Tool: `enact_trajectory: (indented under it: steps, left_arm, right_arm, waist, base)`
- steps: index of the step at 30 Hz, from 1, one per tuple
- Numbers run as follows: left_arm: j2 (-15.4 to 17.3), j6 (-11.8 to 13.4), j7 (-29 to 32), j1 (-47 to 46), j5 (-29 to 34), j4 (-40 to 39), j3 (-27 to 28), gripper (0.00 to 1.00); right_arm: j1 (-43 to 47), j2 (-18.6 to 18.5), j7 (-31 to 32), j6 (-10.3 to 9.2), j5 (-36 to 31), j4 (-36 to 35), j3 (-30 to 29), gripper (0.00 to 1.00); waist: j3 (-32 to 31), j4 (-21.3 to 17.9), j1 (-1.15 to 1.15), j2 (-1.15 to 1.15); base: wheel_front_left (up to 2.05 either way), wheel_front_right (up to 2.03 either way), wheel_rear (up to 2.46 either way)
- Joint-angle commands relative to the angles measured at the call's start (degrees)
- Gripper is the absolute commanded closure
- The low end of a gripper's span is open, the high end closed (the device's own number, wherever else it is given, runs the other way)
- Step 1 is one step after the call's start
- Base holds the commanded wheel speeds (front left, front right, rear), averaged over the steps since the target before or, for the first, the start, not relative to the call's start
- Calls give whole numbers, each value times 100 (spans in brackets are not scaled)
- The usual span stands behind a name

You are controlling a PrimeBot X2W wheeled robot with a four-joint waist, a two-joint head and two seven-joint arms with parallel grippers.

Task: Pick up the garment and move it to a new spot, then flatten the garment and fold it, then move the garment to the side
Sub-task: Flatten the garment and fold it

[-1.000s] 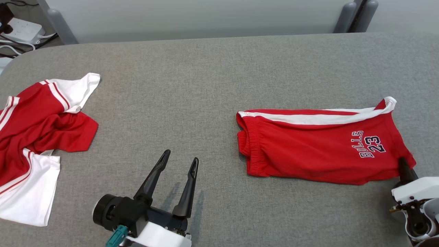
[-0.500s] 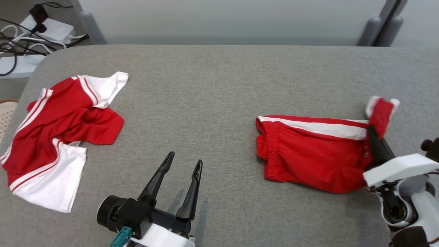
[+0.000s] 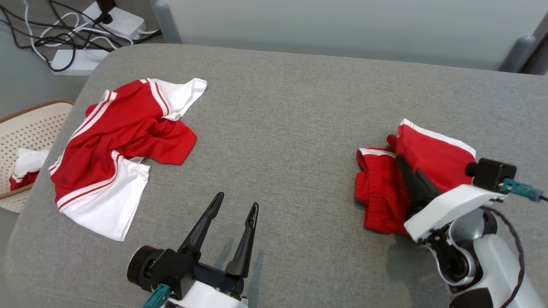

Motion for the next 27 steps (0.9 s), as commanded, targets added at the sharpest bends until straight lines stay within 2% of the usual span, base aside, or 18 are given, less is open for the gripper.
enact_trajectory:
  steps: [1, 10, 11, 12, 22, 27]
  left_arm:
    - [4, 51, -50, -116, -85, -139, 167, 0]
    - [4, 109, -50, -99, -137, -188, 174, 0]
    - [4, 117, -50, -105, -144, -193, 170, 0]
    - [4, 119, -50, -117, -147, -197, 162, 0]
    - [4, 104, -50, -195, -87, -184, 210, 0]
    - [4, 96, -50, -219, -63, -191, 235, 0]
  right_arm:
    - [78, 44, 88, 25, -91, -229, 168, 100]
    - [477, 107, 633, 25, -499, -306, 260, 100]
    - [491, 110, 673, 25, -500, -327, 254, 66]
    - [500, 113, 700, 25, -485, -348, 245, 0]
    - [527, 117, 766, 25, 131, -573, 643, 0]
    - [482, 117, 618, 25, 129, -759, 798, 0]
  waist:
    - [17, 81, 0, 0]
    - [81, 131, 0, 0]
    - [90, 121, 0, 0]
    - [100, 109, 0, 0]
    - [133, -78, 0, 0]
    - [108, -211, 0, 0]
  base:
    - [0, 0, 0]
    - [0, 0, 0]
    - [0, 0, 0]
    - [0, 0, 0]
    - [0, 0, 0]
    - [0, 0, 0]
